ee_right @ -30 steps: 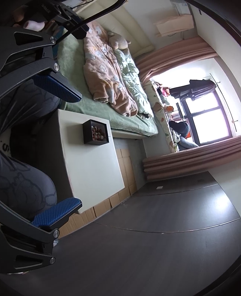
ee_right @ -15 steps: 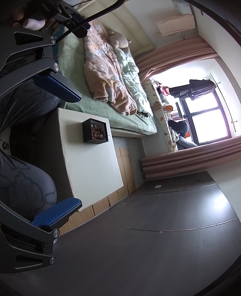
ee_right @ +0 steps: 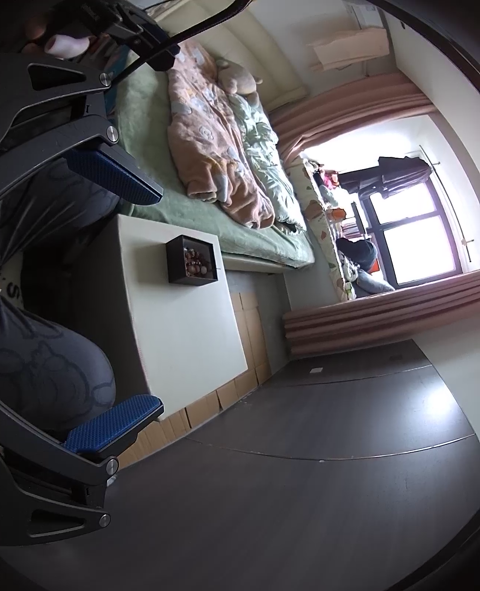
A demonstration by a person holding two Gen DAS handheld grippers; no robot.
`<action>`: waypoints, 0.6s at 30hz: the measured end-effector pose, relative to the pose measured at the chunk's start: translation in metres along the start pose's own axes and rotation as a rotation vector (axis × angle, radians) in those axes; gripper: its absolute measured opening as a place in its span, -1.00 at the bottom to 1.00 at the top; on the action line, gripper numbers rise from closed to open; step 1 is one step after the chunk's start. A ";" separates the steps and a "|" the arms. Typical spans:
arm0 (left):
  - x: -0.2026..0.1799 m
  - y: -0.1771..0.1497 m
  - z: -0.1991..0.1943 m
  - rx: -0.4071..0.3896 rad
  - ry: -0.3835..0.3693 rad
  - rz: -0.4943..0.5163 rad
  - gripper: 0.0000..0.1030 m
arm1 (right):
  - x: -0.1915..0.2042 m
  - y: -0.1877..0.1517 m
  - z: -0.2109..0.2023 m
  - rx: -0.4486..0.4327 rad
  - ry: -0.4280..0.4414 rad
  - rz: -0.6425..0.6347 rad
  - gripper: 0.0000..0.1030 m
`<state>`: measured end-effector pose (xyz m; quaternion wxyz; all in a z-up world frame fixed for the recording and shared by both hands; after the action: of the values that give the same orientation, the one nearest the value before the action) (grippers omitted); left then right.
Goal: Organize jewelry
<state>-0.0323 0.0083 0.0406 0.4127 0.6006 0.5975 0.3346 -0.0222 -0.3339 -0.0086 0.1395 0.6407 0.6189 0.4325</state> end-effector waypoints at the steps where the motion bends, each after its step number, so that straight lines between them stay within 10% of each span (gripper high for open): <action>1: 0.000 0.000 0.000 0.002 0.002 0.003 0.99 | 0.000 0.001 0.000 0.001 0.000 0.001 1.00; 18: 0.002 -0.006 -0.007 0.006 0.017 0.021 0.99 | -0.001 -0.003 -0.002 -0.008 -0.028 0.000 1.00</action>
<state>-0.0408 0.0108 0.0384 0.4022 0.6053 0.5957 0.3420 -0.0255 -0.3350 -0.0095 0.1508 0.6460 0.6152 0.4260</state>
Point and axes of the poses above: each gripper's, at about its wrist camera, not at the fingertips, and z roughly the way its jaws point, x to its left, y to its top, the point moved 8 cm from there along z, roughly the way its jaws point, and after that the axes turned 3 degrees about x, right-handed, at the moved point
